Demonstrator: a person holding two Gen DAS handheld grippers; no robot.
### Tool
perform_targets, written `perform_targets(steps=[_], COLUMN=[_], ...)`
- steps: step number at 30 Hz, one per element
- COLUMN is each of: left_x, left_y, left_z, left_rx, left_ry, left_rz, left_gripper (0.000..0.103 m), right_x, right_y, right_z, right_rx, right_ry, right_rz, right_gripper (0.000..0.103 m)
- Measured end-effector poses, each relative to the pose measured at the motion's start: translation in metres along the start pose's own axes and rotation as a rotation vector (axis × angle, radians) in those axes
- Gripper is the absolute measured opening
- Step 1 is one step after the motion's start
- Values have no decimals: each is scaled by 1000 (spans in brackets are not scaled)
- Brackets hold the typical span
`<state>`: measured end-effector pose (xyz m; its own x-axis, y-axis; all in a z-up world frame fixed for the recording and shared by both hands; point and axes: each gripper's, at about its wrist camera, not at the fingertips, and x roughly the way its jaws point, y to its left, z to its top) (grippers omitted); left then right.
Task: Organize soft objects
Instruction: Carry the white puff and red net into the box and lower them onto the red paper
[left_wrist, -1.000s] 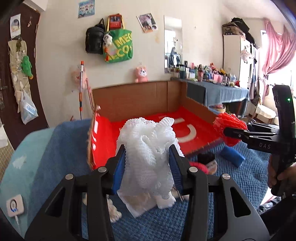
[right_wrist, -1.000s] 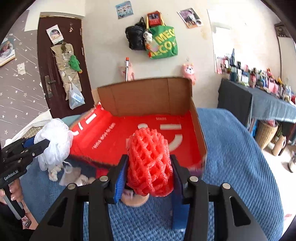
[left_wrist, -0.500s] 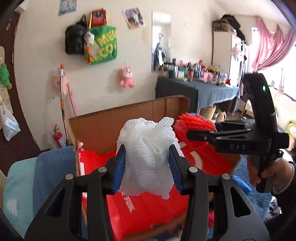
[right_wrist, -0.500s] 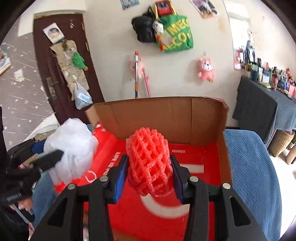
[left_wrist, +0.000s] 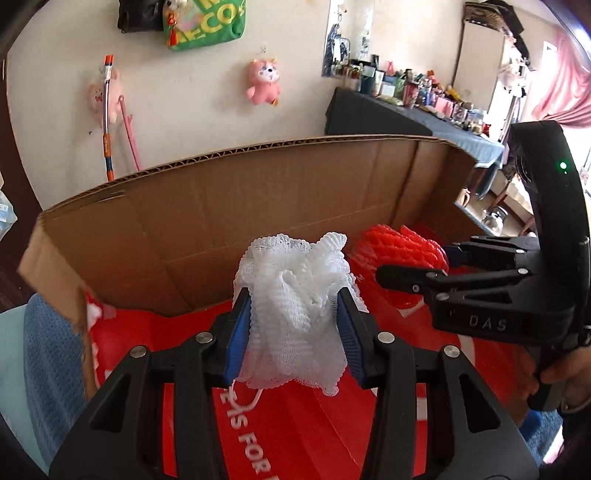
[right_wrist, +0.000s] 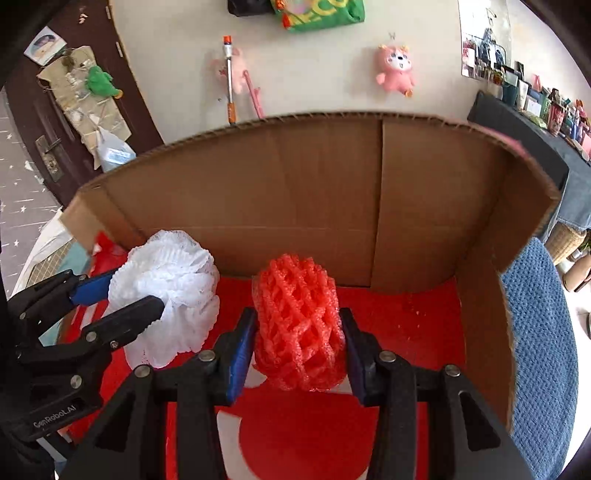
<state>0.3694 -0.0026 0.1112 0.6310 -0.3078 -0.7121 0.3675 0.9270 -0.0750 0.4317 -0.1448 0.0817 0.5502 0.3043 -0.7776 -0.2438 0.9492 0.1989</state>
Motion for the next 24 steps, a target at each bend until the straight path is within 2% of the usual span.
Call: perform_targets(steps=[8, 16, 24], left_x=[21, 26, 28], left_y=[-4, -6, -8], left_z=[6, 3, 3], left_rx=[0, 2, 8], left_ry=[35, 51, 42], left_rz=[-4, -2, 12], left_gripper=[42, 44, 51], right_x=[21, 21, 23], right_y=[-5, -6, -4], right_z=[5, 4, 15], right_rx=[14, 7, 13], right_ry=[47, 47, 56], right_rz=[0, -6, 5], right_gripper=[48, 49, 50])
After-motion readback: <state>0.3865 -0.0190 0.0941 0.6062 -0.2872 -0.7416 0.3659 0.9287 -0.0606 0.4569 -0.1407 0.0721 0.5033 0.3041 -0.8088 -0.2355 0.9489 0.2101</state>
